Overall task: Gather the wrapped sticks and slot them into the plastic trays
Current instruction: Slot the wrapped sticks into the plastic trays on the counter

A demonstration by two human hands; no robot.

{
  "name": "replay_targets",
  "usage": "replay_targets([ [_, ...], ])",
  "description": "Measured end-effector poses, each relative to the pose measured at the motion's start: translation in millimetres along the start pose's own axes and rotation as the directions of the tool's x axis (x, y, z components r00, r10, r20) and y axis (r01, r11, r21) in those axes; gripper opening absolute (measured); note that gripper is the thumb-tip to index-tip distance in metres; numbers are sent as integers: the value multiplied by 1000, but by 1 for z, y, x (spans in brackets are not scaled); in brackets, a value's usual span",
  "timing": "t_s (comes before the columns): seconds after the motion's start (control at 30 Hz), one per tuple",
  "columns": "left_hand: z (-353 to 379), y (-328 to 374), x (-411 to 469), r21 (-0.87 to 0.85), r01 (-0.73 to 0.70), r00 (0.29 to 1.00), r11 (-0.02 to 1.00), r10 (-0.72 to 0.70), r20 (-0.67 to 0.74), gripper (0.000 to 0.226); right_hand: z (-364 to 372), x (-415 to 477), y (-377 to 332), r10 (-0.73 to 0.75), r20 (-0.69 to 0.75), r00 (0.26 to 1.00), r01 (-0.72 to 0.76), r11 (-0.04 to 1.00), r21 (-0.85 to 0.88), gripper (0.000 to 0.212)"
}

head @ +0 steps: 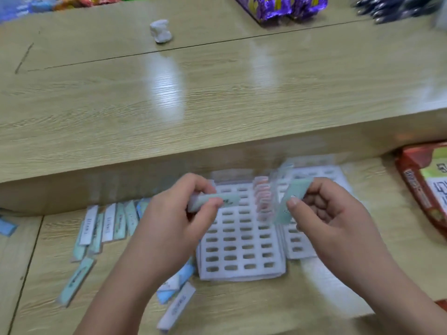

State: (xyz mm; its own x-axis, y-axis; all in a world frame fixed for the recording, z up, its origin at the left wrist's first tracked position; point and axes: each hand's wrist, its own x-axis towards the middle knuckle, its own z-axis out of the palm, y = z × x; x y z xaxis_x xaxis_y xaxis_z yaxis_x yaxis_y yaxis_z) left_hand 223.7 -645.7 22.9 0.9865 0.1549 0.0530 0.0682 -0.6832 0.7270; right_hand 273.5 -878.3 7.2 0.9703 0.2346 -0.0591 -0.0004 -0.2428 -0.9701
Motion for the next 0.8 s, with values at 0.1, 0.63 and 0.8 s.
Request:
replay_targets([
  [0.1,21,23,12,-156,-2,1000,988,3,9,15,-29,-1,4,-4,-95,995,-4,996,-92,18],
  [0.63,93,66,46,225,-46,997,973,58,-48,17,-53,61,48,-176,-18,984,162,938,-305,9],
  [0.8,101,63,47,216,-36,994,976,58,-97,14,-44,72,57,-198,44,979,199,906,-373,12],
])
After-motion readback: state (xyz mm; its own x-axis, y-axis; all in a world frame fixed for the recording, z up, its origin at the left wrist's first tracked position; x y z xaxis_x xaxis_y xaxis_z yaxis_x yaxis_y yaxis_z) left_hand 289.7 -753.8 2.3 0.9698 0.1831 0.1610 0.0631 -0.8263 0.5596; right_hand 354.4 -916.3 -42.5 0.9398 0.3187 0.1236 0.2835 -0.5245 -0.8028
